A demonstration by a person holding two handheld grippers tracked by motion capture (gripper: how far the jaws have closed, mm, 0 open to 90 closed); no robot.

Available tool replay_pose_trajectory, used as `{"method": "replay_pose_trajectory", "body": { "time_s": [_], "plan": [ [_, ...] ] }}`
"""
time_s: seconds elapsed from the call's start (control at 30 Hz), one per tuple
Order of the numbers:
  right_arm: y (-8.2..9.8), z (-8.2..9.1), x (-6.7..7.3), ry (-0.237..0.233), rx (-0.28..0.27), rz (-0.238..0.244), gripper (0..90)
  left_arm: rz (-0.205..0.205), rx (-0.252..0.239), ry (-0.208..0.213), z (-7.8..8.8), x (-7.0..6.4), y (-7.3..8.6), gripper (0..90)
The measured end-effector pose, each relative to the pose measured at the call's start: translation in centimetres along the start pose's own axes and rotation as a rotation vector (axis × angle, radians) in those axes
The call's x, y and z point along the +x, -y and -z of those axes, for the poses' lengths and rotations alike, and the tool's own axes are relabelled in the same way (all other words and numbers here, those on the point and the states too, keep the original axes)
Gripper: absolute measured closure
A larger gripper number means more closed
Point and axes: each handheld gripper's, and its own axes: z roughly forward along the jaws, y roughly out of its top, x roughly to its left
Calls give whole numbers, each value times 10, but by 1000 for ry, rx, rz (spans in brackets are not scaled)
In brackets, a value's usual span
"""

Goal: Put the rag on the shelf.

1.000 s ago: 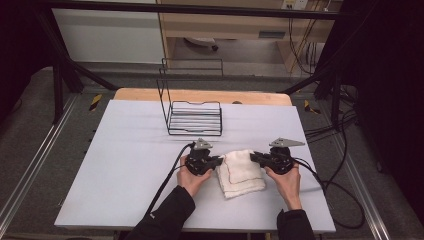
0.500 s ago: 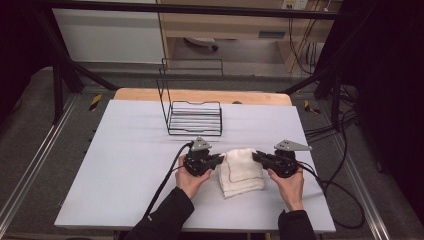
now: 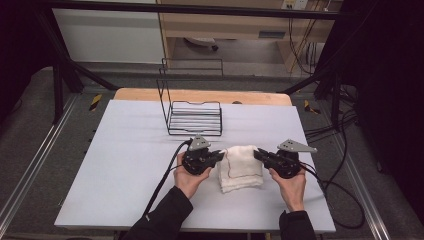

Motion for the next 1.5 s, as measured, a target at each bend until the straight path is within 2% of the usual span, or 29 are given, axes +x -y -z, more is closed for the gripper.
{"method": "replay_pose_trajectory", "body": {
  "time_s": [0.9,1.5],
  "plan": [
    [-21,18,20,23,-141,37,819,-72,-78,-5,29,-6,-24,828],
    [-40,18,37,24,-225,55,819,-71,-174,-21,53,3,-37,828]
  ]
}}
